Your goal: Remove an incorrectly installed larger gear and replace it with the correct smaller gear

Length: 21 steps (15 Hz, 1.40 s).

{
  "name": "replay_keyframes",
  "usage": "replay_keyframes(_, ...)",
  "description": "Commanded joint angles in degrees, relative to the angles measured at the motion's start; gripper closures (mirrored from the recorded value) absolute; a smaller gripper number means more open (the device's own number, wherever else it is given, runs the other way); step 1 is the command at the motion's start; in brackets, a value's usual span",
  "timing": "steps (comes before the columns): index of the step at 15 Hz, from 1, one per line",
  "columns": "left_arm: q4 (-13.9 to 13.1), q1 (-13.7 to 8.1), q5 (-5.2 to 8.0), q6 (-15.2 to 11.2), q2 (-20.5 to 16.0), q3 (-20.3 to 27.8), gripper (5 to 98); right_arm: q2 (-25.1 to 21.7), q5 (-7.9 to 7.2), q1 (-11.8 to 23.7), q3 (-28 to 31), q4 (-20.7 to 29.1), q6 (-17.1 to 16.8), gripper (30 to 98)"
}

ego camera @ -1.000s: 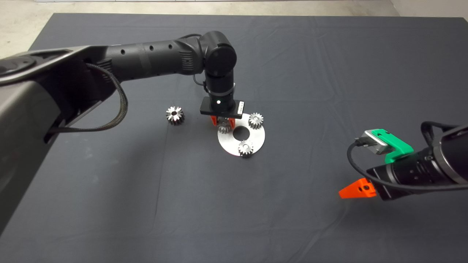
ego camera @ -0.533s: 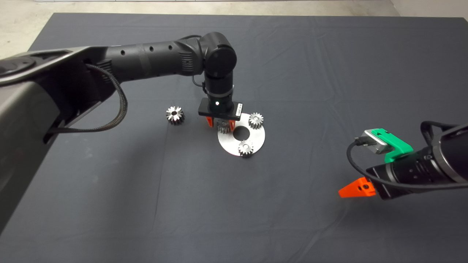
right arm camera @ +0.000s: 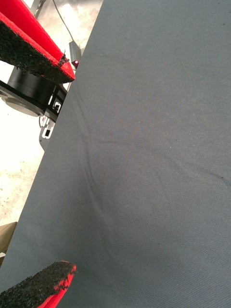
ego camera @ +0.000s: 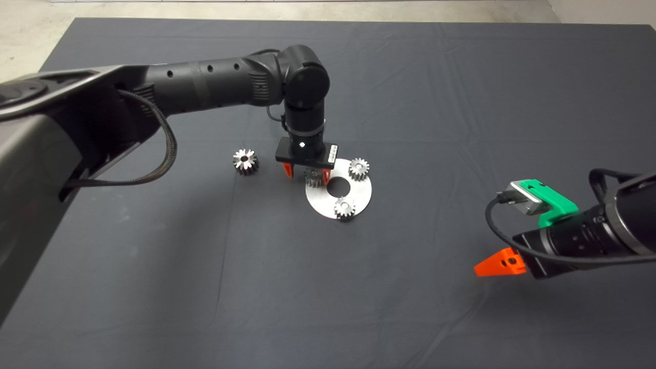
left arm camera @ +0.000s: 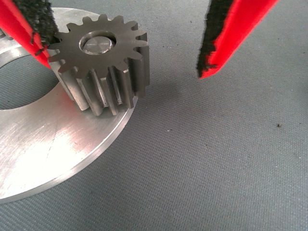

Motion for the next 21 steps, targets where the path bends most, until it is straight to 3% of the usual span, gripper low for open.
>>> replay_keyframes(1, 0.02, -1.51, 0.77, 0.07, -0.08, 1.01, 37.4, -0.38, -0.13, 1.10, -0.04, 1.03, -0.31, 30.7)
replay_keyframes(3, -1.77, -1.63, 0.47, 0.25, -0.64, 1.01, 34.6, -0.38, -0.46, 1.10, -0.53, 1.07, -1.27, 30.7)
replay_keyframes(6, -2.35, -4.06, 0.60, 0.12, -0.87, 1.63, 29.2, -0.21, -3.29, 1.10, -2.52, 1.30, -1.54, 30.7)
replay_keyframes(9, -2.35, -4.67, 0.69, 0.07, -1.13, 2.19, 29.2, 0.06, -3.73, 1.01, -3.53, 1.39, -2.63, 30.7)
replay_keyframes(11, -2.35, -4.85, 0.10, -0.63, -5.16, 6.57, 29.2, -0.35, -3.82, 1.15, -4.28, 1.39, -3.03, 30.7)
replay_keyframes(12, -2.35, -5.94, -0.19, -1.42, -8.54, 9.00, 29.2, -1.29, -4.17, 1.40, -4.28, 1.39, -3.16, 30.7)
replay_keyframes(13, -2.35, -6.96, -0.28, -2.22, -12.45, 12.40, 29.2, -2.96, -5.05, 2.52, -4.28, 1.38, -3.67, 30.7)
replay_keyframes(16, -2.26, -9.77, -3.45, -6.62, -27.34, 29.77, 29.2, -6.27, -5.13, 8.46, -2.71, 1.56, -5.76, 30.7)
replay_keyframes(17, -2.18, -11.07, -3.80, -8.64, -31.99, 36.36, 29.2, -6.00, -5.23, 10.00, -0.79, 1.65, -5.57, 30.7)
replay_keyframes(19, -2.18, -13.01, -3.54, -12.81, -36.61, 46.54, 29.2, -4.98, -4.80, 10.93, 2.28, 1.99, -4.14, 30.7)
replay_keyframes(20, -2.18, -13.64, -3.43, -14.93, -37.27, 50.49, 29.2, -4.06, -4.78, 11.28, 3.39, 2.09, -1.95, 30.7)
replay_keyframes(21, -2.18, -14.95, -3.36, -18.84, -37.69, 56.03, 29.2, -2.52, -4.70, 12.01, 5.16, 2.09, 0.57, 30.7)
